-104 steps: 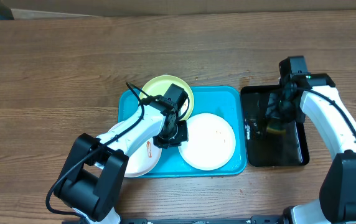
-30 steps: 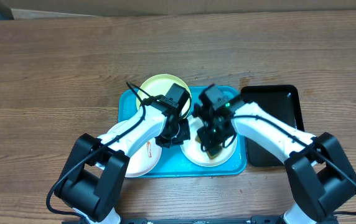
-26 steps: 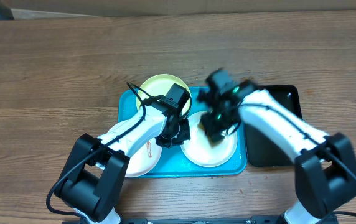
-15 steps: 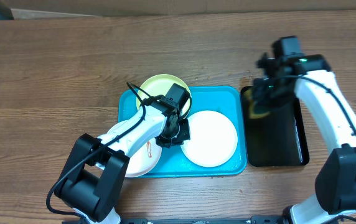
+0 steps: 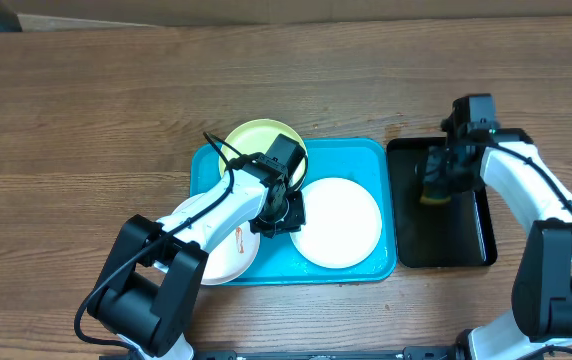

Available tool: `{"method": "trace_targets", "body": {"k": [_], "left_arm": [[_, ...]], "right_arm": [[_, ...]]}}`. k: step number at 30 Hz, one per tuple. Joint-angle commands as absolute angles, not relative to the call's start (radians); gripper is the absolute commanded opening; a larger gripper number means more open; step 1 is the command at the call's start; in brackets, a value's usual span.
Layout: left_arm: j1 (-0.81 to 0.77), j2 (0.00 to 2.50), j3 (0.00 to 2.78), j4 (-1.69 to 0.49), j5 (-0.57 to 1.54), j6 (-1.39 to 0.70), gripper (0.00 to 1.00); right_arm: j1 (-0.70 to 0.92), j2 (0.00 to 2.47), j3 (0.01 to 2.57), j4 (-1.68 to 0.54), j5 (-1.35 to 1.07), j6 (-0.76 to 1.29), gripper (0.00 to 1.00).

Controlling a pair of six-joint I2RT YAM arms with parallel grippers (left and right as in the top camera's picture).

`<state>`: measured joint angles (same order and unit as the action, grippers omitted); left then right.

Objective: Clean dirty plates on tray and stack at the side
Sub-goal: 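Return the sponge to the black tray and release it, then grasp the right white plate rim with the left gripper and lift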

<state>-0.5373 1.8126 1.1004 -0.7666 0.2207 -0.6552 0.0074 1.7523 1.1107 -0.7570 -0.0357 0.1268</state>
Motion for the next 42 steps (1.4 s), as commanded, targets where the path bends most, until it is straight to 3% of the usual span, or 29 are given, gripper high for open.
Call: {"method": "trace_targets", "body": {"k": [1, 16, 21, 26, 42], "left_arm": [[-0.557, 1.818, 1.113, -0.774, 0.183, -0.658, 0.29], [-0.589, 1.845, 1.107, -0.761, 0.15, -0.677, 0.25], [-0.589, 1.848, 1.107, -0.761, 0.155, -0.677, 0.19], [-0.587, 1.847, 1.112, -0.762, 0.16, -0.677, 0.04], [-0.516, 1.847, 1.46, -1.026, 0.147, -0.519, 0.04]], "right_arm": [[0.01, 1.732, 1.083, -0.714, -0.015, 0.135, 0.14], [-0.097, 1.732, 1.228, -0.793, -0.13, 0.159, 0.57], [-0.161, 1.732, 1.264, -0.821, -0.136, 0.211, 1.0], [-0.173, 1.732, 1.264, -0.83, -0.136, 0.21, 1.0], [-0.172, 1.732, 1.264, -0.832, -0.136, 0.21, 1.0]]}}
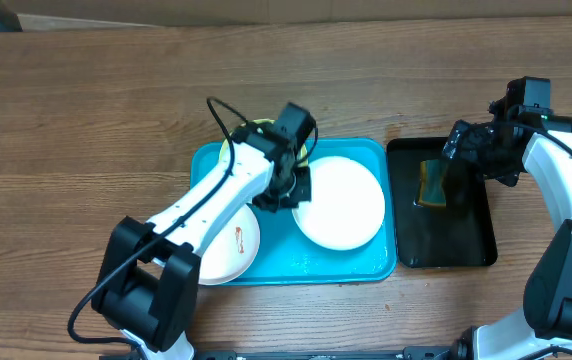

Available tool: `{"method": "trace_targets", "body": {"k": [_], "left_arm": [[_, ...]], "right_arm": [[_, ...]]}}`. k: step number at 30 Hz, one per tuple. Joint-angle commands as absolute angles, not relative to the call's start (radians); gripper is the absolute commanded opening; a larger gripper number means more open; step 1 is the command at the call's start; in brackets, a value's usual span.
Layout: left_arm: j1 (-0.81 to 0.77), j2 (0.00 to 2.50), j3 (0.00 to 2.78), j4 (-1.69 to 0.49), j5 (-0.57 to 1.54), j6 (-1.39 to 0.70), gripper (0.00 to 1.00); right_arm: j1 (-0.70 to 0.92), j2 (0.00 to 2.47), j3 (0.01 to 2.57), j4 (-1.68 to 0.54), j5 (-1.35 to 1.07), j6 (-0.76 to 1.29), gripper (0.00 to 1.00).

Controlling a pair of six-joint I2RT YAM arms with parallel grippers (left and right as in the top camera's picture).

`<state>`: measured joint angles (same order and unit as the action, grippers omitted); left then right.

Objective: Clean dirty plates on tray and stack at the side
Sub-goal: 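Grasp the right white plate rim with the left gripper and lift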

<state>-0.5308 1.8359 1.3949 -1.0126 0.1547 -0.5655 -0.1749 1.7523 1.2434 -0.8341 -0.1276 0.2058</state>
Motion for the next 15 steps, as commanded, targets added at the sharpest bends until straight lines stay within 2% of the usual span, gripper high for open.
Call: {"method": "trace_targets", "body": {"k": [1, 7, 15], "left_arm": [[-0.512, 1.847, 1.476, -1.028, 0.147, -0.519, 0.04], [-0.507, 1.847, 1.567, -1.025, 0.146, -0.508, 0.04], [-0.582, 1.848, 1.6, -0.888, 0.095, -0.497, 0.04]], "right_arm": [[-0.172, 1.732, 1.264, -0.832, -0.136, 0.21, 1.0], [-0.189, 1.732, 1.264, -0.769, -0.179, 0.212, 1.0], [-0.391, 1.732, 1.265, -0.653, -0.248, 0.319, 1.0]]}}
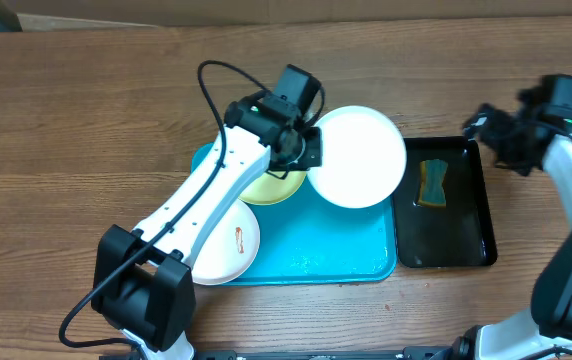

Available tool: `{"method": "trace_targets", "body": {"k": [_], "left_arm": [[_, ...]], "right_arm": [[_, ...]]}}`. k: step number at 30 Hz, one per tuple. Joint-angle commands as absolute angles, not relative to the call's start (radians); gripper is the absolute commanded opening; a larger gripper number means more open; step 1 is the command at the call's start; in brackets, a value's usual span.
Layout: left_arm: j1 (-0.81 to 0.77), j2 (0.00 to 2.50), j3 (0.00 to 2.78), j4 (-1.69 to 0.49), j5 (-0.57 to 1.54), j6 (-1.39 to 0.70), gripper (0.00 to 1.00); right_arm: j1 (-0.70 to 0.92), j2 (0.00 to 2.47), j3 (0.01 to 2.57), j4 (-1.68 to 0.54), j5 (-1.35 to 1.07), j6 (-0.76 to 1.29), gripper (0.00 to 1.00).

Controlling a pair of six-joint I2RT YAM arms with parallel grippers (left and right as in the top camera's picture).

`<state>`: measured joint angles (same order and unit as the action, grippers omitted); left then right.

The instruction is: Clean dirty plates on tray and stack at the side

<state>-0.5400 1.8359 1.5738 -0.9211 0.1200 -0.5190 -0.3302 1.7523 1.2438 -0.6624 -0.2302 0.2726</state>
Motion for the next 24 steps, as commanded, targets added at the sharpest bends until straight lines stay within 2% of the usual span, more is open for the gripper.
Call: {"method": "trace_targets", "body": {"k": [1, 10, 24], "left_arm": [[-0.599, 1.848, 1.6, -0.857, 0.094, -0.497, 0.04], [-0.73, 1.848, 1.6, -0.654, -0.015, -0.496, 0.04], [-0.981, 1.861, 1.6, -0.563, -0.522, -0.297, 0.04]], "right_arm": [[-0.427, 1.732, 1.265, -0.651, -0.245, 0.319, 1.0], [-0.6, 1.732, 1.264, -0.651, -0.196, 0.319, 1.0], [-0.627, 1.732, 1.264, -0.652, -0.196, 0.318, 1.0]]}}
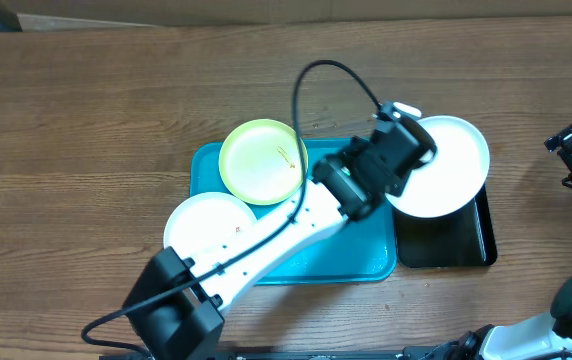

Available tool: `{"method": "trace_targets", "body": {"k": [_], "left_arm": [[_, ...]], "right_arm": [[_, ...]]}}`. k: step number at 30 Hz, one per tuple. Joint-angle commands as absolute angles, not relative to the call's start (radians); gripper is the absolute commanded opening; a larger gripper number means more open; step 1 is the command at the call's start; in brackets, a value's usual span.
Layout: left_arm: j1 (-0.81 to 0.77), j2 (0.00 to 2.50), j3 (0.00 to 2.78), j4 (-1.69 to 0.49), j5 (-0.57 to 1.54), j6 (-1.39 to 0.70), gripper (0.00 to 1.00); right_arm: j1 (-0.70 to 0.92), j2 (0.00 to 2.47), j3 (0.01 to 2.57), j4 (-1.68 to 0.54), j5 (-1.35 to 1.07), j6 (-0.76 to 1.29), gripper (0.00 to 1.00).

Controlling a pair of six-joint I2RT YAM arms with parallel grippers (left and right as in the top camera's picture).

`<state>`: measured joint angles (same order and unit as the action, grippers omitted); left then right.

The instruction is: Clean dirty plates on tray and stack at the side

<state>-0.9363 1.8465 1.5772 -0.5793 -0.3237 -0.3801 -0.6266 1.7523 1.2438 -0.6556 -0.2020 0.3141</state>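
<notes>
My left gripper [413, 152] is shut on the rim of a clean white plate [444, 166], holding it above the black tray [442, 248] at the right. On the blue tray [346, 262] a yellow-green plate [261, 161] with a small smear rests at the back left corner. A white plate [206, 224] with a small red mark lies at the blue tray's front left. My right gripper sits at the far right edge of the overhead view; its jaws are too small to read. The sponge is hidden under the held plate.
The wooden table [86, 130] surrounds both trays. My left arm [286, 225] stretches diagonally across the blue tray, and its cable [316, 80] loops over the table behind it.
My left gripper has moved right with the white plate, from over the blue tray's back right corner to over the black tray. My right gripper has drawn farther to the right edge.
First my left gripper was at the white plate's edge on the blue tray while the right gripper was over the sponge in the black tray. Then the right gripper stood apart from the sponge. The plate was lifted off the blue tray and now hangs over the black tray.
</notes>
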Motion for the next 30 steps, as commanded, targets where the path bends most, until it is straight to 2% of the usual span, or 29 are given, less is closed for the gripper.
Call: {"method": "trace_targets", "body": {"k": [1, 14, 24, 30], "left_arm": [[-1.0, 1.861, 1.6, -0.557, -0.573, -0.278, 0.04], [-1.222, 1.861, 1.6, -0.393, -1.086, 0.082, 0.04], [-1.303, 1.861, 1.6, -0.142, -1.244, 0.351, 0.04], [-1.302, 1.861, 1.6, -0.074, -1.264, 0.367, 0.04]], "right_arm": [[-0.627, 1.732, 1.264, -0.651, -0.196, 0.318, 1.0], [-0.627, 1.732, 1.264, -0.651, -0.196, 0.318, 1.0], [-0.627, 1.732, 1.264, -0.651, -0.196, 0.318, 1.0], [-0.627, 1.732, 1.264, -0.651, -0.196, 0.318, 1.0]]}}
